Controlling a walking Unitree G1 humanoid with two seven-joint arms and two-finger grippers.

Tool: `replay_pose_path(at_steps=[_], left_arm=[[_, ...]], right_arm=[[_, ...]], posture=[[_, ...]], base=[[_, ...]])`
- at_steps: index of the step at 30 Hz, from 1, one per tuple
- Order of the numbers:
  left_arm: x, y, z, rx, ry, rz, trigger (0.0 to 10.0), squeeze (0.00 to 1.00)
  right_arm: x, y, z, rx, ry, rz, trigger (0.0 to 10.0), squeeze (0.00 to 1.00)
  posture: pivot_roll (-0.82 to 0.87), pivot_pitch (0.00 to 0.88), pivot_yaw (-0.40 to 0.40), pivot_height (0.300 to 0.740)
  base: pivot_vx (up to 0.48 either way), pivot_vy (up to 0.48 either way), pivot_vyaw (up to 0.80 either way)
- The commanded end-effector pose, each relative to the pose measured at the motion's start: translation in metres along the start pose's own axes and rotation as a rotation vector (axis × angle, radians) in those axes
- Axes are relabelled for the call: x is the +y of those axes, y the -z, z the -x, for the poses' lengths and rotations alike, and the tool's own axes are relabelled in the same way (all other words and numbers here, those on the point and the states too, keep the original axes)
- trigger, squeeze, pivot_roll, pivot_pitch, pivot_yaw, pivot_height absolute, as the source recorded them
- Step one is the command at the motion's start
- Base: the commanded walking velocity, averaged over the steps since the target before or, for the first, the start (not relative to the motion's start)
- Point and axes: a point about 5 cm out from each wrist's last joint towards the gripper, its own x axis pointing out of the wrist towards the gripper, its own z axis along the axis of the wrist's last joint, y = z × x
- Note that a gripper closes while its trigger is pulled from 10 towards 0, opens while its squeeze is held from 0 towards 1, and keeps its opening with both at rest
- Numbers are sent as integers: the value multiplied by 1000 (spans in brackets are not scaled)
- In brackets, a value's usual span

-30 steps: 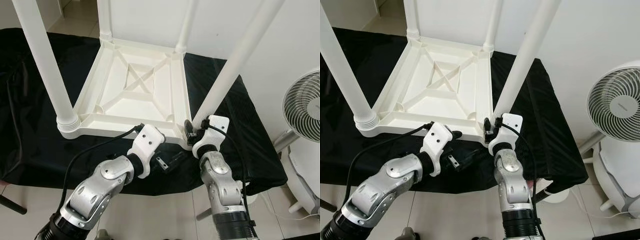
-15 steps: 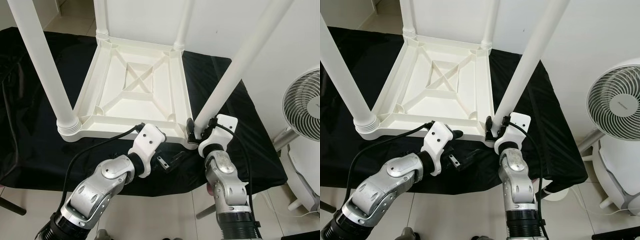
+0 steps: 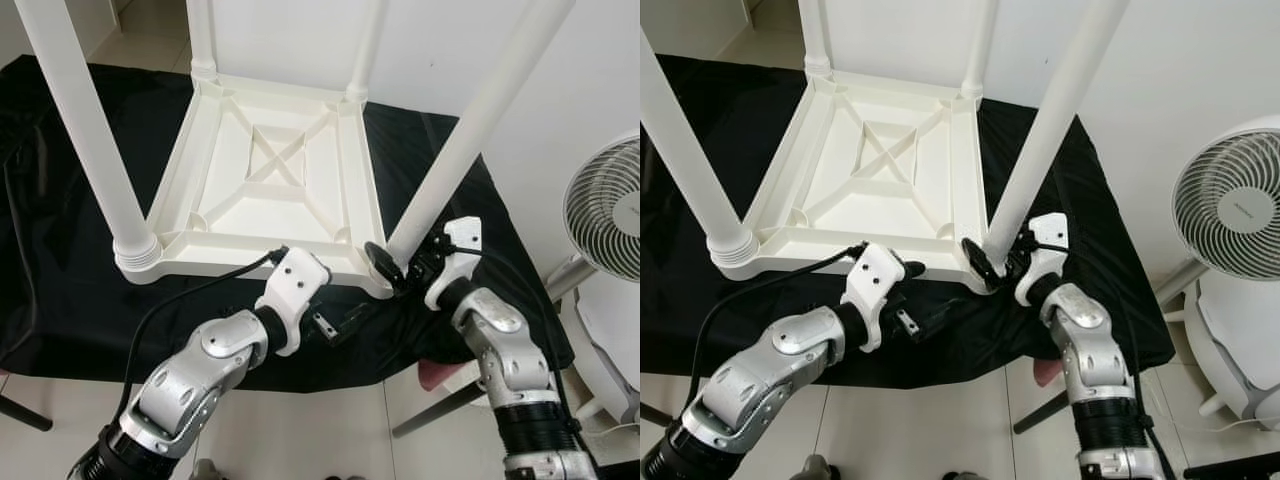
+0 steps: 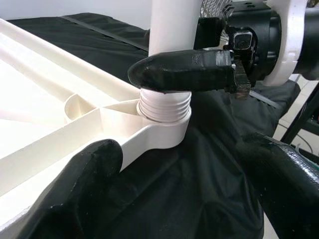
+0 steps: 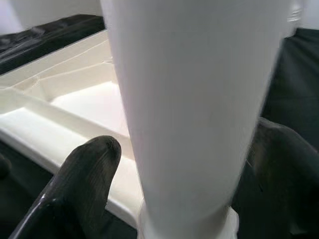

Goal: Building children table

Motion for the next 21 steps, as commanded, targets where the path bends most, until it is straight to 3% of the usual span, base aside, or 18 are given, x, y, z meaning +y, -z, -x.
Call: replay_pose_path(at_steps=[1,5,6,7,8,9,10,11,21], left_arm=[[-8,-1,-2,5,106,-11,10000,0],[-7,-1,-2,5,103,-14,10000,0],[-7,-1,-1,4,101,-15,10000,0],[-7,-1,-1,4,101,-15,10000,0],[-7,-1,-1,3,99,-15,10000,0],[-7,-1,-1,3,99,-15,10000,0],[-7,-2,-1,2,97,-16,10000,0],[-7,-2,-1,2,94,-18,10000,0],[-6,-3,0,-3,80,-22,10000,0]], right_arm=[[-6,2,-3,-3,-39,3,10000,0],[-11,1,-9,-4,-47,-8,10000,0],[-12,2,-11,2,-60,-13,7765,0],[-12,2,-11,2,-60,-13,7765,0],[-13,5,-14,15,-72,-12,4627,0],[-13,5,-14,15,-72,-12,4627,0],[-13,9,-16,30,-97,-13,1843,0],[-11,16,-17,60,-124,-19,0,0],[-6,38,-14,130,-193,-46,0,0]], posture=[[59,103,-100,740],[67,96,-102,740],[67,96,-102,740],[67,96,-102,740],[78,89,-104,740],[78,89,-104,740],[78,89,-104,740],[88,84,-108,740],[95,78,-117,740]], base=[[0,0,0],[0,0,0],[0,0,0],[0,0,0],[0,0,0],[0,0,0],[0,0,0],[0,0,0],[0,0,0]])
